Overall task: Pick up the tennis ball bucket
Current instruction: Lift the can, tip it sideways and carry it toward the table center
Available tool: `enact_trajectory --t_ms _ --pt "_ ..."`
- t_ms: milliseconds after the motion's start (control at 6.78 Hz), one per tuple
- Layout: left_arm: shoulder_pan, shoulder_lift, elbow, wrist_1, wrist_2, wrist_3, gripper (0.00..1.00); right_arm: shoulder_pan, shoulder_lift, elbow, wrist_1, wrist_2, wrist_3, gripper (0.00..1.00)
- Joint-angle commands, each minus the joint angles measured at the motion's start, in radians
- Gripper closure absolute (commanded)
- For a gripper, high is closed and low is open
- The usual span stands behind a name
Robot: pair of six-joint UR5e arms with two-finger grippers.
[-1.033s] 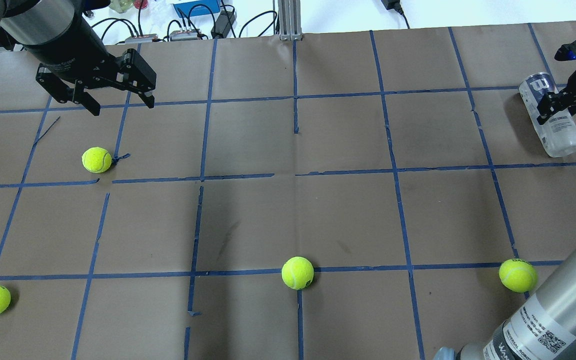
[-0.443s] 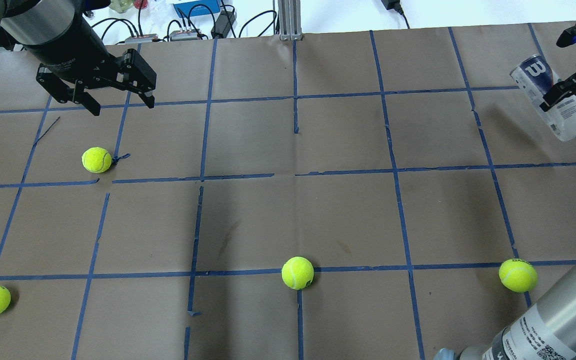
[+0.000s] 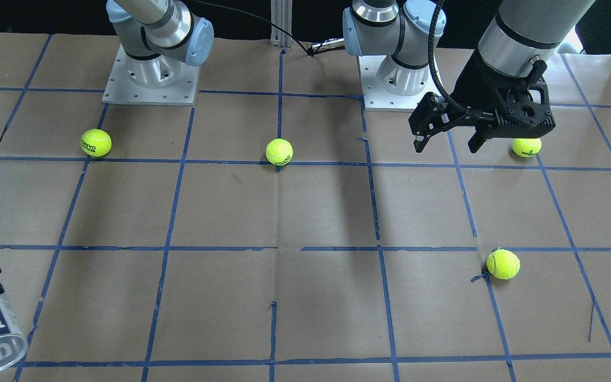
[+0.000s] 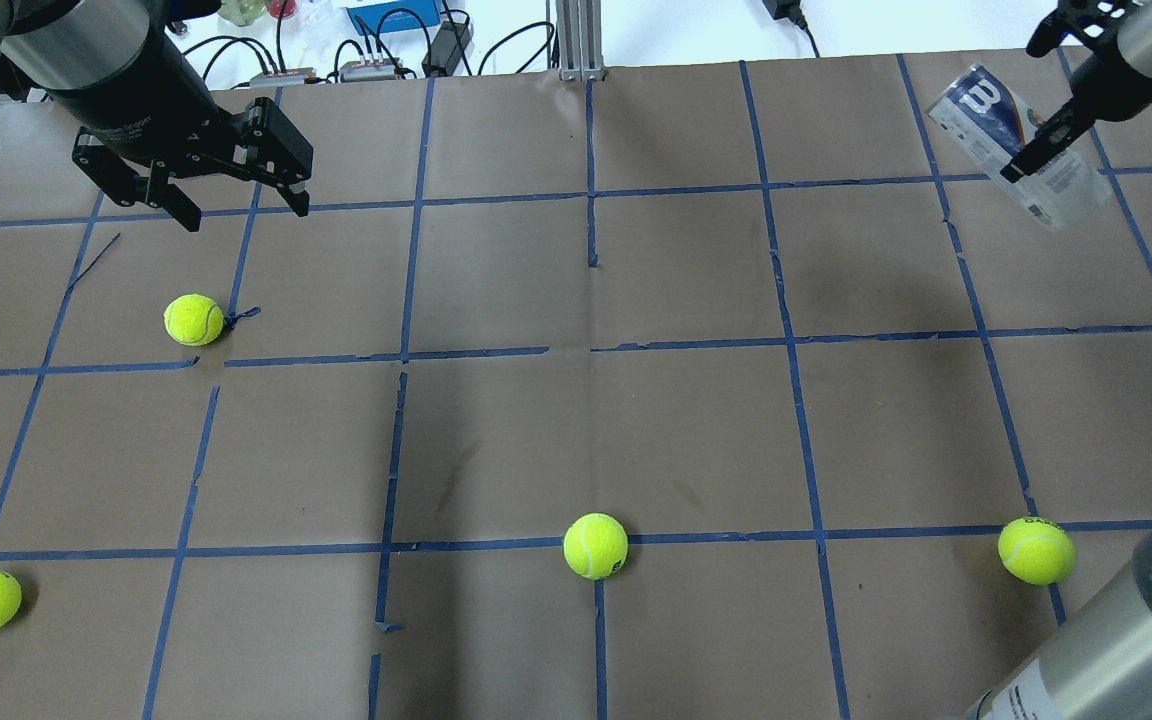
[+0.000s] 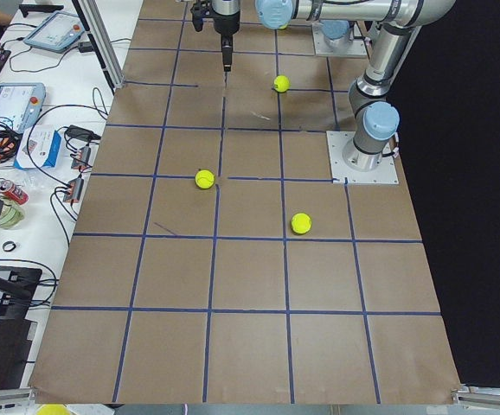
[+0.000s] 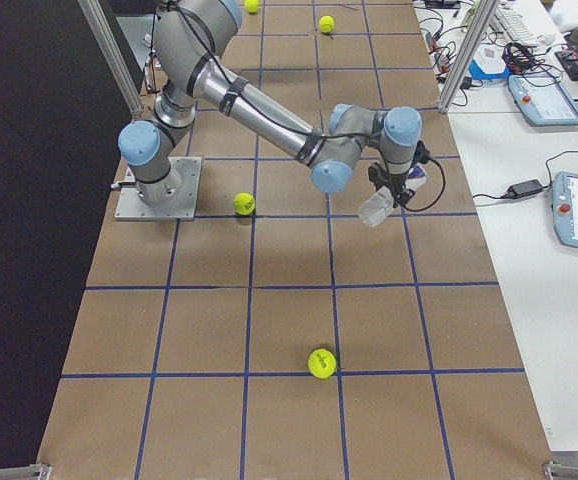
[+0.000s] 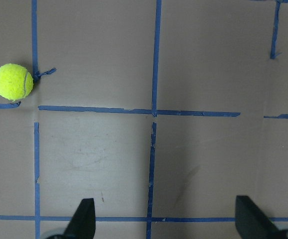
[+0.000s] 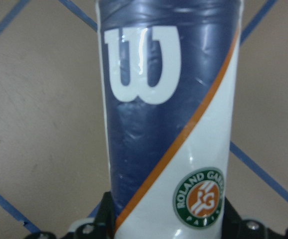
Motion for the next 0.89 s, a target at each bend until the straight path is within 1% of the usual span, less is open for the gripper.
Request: enact_trajectory --t_ms 0,148,295,443,590,738 --pt "0.000 0.000 0.000 -0.002 0.000 0.000 0.00 0.237 -0.013 0.006 -0.010 0.002 -0.108 0.29" --pt "0.002 0.000 0.000 -0.002 0.000 0.000 0.00 0.331 -0.010 0.006 -0.015 0.002 -0.118 0.29" --pt "0.002 0.000 0.000 -0.002 0.000 0.000 0.00 0.428 -0.001 0.015 -0.035 0.002 -0.169 0.28" --pt "0.000 0.000 -0.002 -0.002 0.000 0.000 0.00 0.515 0.001 0.032 -0.099 -0.007 -0.171 0.26" --pt "0.000 0.000 -0.002 -0.002 0.000 0.000 0.00 0.545 0.002 0.043 -0.119 -0.007 -0.201 0.26" --pt "0.000 0.000 -0.002 -0.002 0.000 0.000 0.00 0.557 0.011 0.047 -0.138 0.000 -0.204 0.21"
